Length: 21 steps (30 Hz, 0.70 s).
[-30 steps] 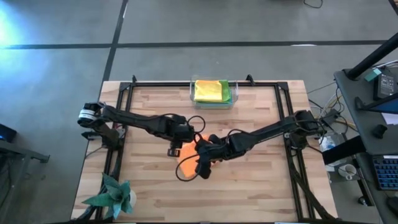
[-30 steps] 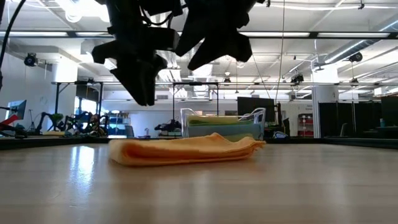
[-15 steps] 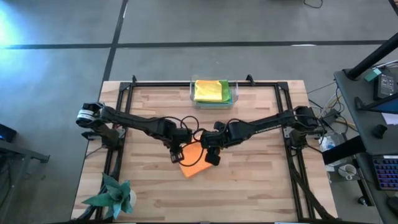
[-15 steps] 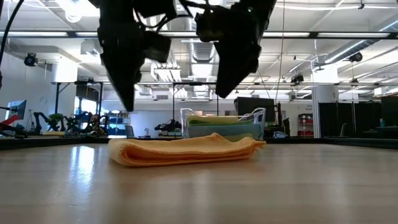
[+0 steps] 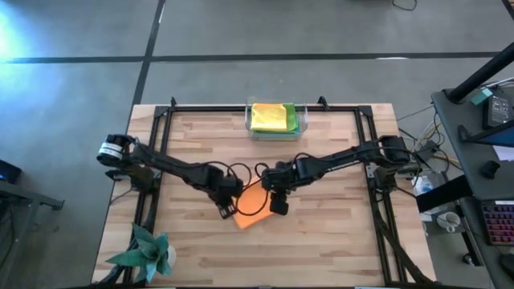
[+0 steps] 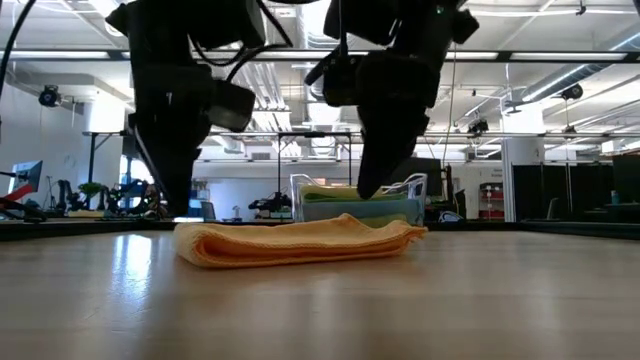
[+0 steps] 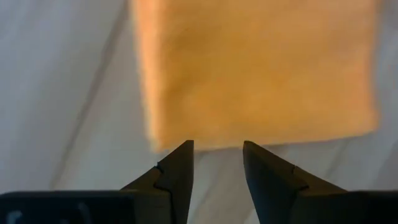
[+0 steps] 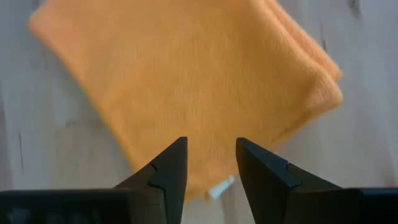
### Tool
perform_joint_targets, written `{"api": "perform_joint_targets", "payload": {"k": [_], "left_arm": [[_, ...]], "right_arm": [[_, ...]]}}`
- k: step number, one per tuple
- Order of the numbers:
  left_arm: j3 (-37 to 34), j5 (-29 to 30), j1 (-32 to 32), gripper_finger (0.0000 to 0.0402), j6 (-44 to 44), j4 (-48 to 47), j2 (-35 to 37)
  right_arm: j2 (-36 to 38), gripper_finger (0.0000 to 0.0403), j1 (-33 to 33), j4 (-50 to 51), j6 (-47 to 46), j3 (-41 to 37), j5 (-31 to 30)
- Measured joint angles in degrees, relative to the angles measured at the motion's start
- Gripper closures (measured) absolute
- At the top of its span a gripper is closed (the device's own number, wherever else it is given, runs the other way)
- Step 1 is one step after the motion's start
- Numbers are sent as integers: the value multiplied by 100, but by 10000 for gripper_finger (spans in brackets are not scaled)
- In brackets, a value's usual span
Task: Fold microfiber towels
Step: Stack the orange microfiber cloth on top of the yellow microfiber cloth in the transparent bin
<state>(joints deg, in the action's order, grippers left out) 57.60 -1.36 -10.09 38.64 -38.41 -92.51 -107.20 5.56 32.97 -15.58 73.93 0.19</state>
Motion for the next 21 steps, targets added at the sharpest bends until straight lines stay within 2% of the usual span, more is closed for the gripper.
{"api": "perform_joint_targets", "payload": {"k": [3,6,9,13,17,21], "left_arm": [[0,-2,-150,279,79,419,0],[0,-4,-247,279,240,588,-36],[-94,-2,-279,279,377,732,-109],[-441,-2,-277,279,462,1404,-152],[-748,0,-277,287,609,1944,-153],[-851,11,-277,320,607,2069,-154]], "right_arm": [[0,275,-142,-508,-4,-221,54],[0,294,-335,-842,-12,-413,359],[0,329,-507,-1181,-24,-573,645],[-58,383,-656,-1519,-53,-765,954],[-112,393,-682,-1586,-179,-837,987],[-217,394,-678,-1591,-284,-867,987]]}}
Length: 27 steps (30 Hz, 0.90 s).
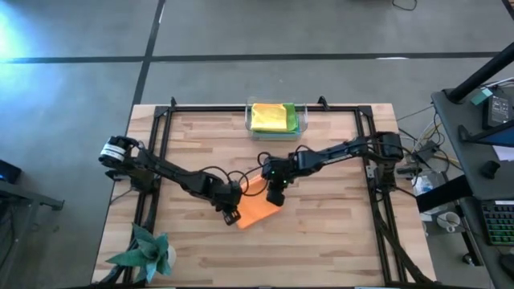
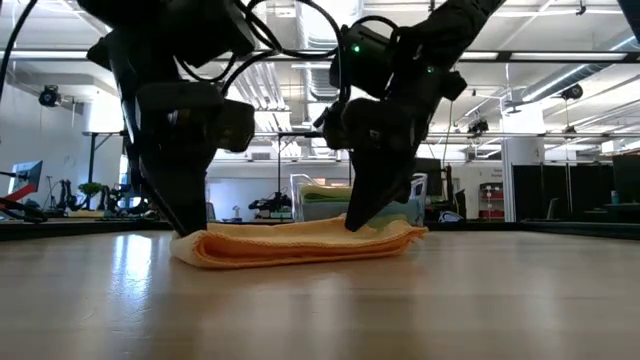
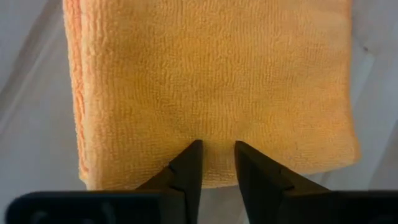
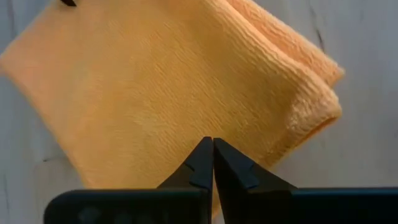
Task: Fold microfiber towels
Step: Stack the orange microfiber cloth on top of the yellow microfiber cloth in the transparent bin
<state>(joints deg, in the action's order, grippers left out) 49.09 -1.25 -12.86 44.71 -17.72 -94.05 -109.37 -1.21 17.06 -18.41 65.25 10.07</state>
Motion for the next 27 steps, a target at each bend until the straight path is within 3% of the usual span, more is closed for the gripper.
{"api": "perform_joint_targets", "payload": {"k": [14,27], "left_arm": [[-29,490,267,393,-70,-181,-91],[-34,778,732,401,-1600,-21,-124]], "right_arm": [[-176,394,78,23,-1417,-80,72],[-165,394,895,80,-3352,-92,-190]]}}
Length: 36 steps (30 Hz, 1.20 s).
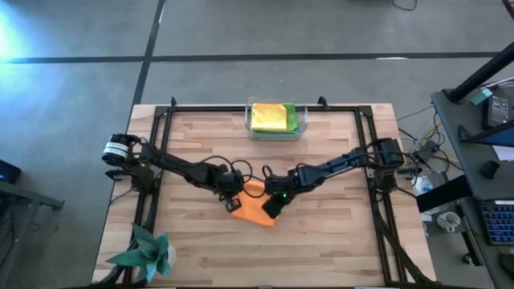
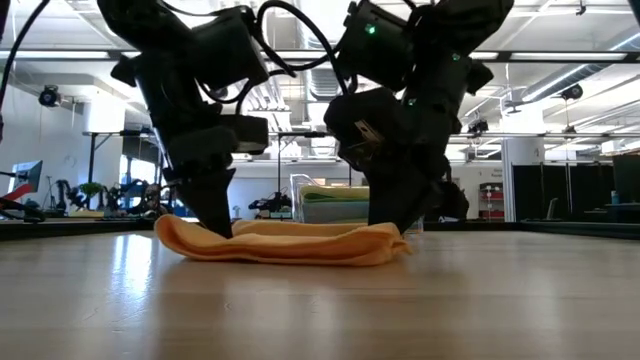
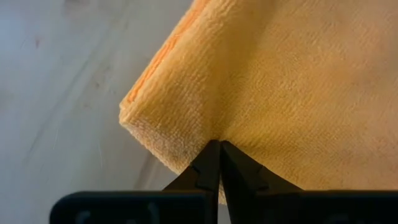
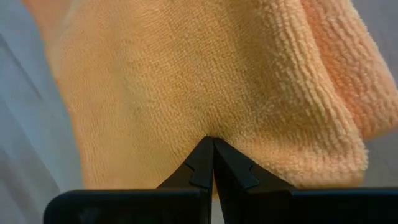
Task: Fold microfiber towels
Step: Stack the orange microfiber cloth on top of the yellow microfiber cloth in the transparent bin
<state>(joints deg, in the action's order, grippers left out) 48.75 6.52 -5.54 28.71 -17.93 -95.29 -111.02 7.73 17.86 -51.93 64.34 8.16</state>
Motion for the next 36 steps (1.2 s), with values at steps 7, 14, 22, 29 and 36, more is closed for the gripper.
{"api": "perform_joint_targets", "payload": {"k": [7,14,22,29,36], "left_arm": [[0,-281,11,402,-280,-21,51],[-2,-804,18,383,-686,-77,227],[-2,-914,50,295,-773,-421,867],[4,-829,178,228,-1169,-1047,1738],[-13,-481,424,205,-1597,-1102,2211]], "right_arm": [[78,394,28,44,102,4,-68],[383,394,17,37,121,-3,-70],[865,394,19,267,363,-46,-261],[1663,394,19,457,495,-353,-792],[2584,394,15,505,403,-871,-1115]]}}
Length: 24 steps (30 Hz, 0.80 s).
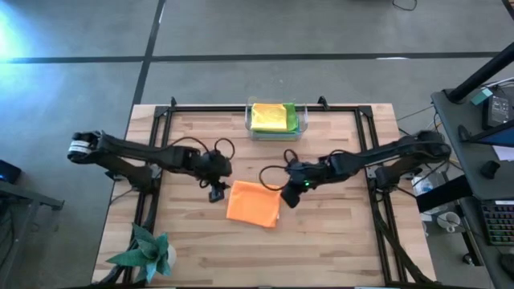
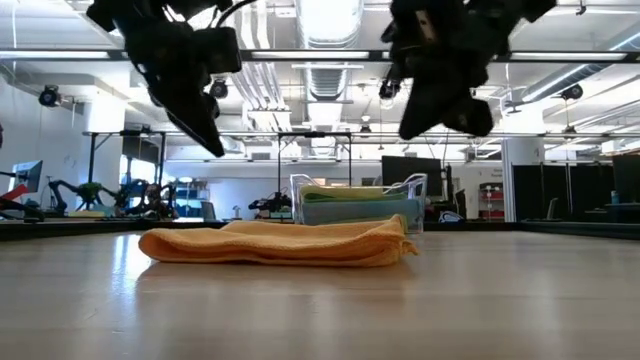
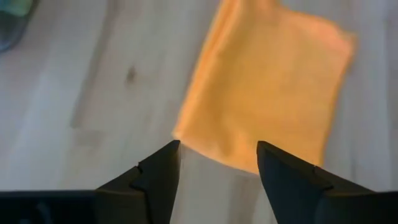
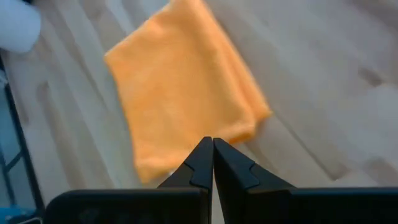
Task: Fold microfiber towels
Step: Stack the orange microfiber cloth on top of the yellow microfiber cloth in the transparent bin
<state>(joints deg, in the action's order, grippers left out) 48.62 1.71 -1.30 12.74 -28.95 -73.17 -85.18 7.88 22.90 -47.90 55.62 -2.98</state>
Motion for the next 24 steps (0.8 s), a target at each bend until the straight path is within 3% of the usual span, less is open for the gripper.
{"api": "perform_joint_targets", "payload": {"k": [6,13,18,24], "left_arm": [[-46,-15,560,204,-9,-93,-110],[-74,-1095,1323,204,165,63,-521],[-163,-1714,1523,204,338,147,-1018],[-214,-1912,1532,204,566,564,-1600]], "right_arm": [[723,393,-2,-66,-272,-611,-424],[1243,360,-186,-213,-953,-1337,-327],[1228,322,-428,-1373,-1307,-1866,293],[956,275,-468,-2329,-1674,-2209,339]]}}
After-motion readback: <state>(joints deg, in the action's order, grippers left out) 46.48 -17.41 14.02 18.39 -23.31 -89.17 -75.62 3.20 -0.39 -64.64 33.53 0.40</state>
